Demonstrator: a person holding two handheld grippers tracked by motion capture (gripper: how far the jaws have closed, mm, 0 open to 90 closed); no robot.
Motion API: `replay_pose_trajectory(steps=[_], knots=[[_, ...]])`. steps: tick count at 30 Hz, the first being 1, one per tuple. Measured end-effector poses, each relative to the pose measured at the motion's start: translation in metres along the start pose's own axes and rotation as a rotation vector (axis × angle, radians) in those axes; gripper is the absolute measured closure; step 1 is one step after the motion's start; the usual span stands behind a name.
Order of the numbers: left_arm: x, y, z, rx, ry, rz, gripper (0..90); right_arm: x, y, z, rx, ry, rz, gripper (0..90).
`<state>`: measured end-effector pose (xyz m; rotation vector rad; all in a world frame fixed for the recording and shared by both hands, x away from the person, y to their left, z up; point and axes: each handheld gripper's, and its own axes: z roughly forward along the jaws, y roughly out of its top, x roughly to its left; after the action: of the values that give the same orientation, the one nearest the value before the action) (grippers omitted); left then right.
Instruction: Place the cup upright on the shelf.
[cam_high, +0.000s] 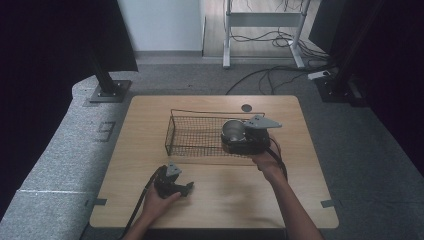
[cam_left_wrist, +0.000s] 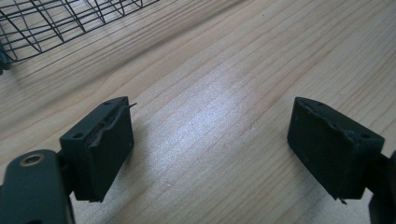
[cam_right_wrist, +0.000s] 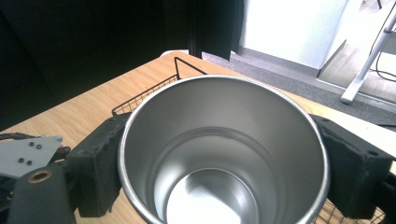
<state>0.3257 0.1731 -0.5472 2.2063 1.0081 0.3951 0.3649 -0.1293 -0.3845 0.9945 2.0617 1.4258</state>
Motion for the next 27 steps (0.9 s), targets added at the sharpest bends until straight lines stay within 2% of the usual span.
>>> replay_pose_trajectory(steps=[9,27], knots=[[0.0,0.0,0.0,0.001,0.0,0.0,14.3,-0.005,0.002,0.006,0.012,-0.008,0.01,13.3],[0.0,0.0,0.0,-0.001,-0.001,-0.002,14.3,-0.014,0.014,0.02,0.046,-0.029,-0.008,13.3]])
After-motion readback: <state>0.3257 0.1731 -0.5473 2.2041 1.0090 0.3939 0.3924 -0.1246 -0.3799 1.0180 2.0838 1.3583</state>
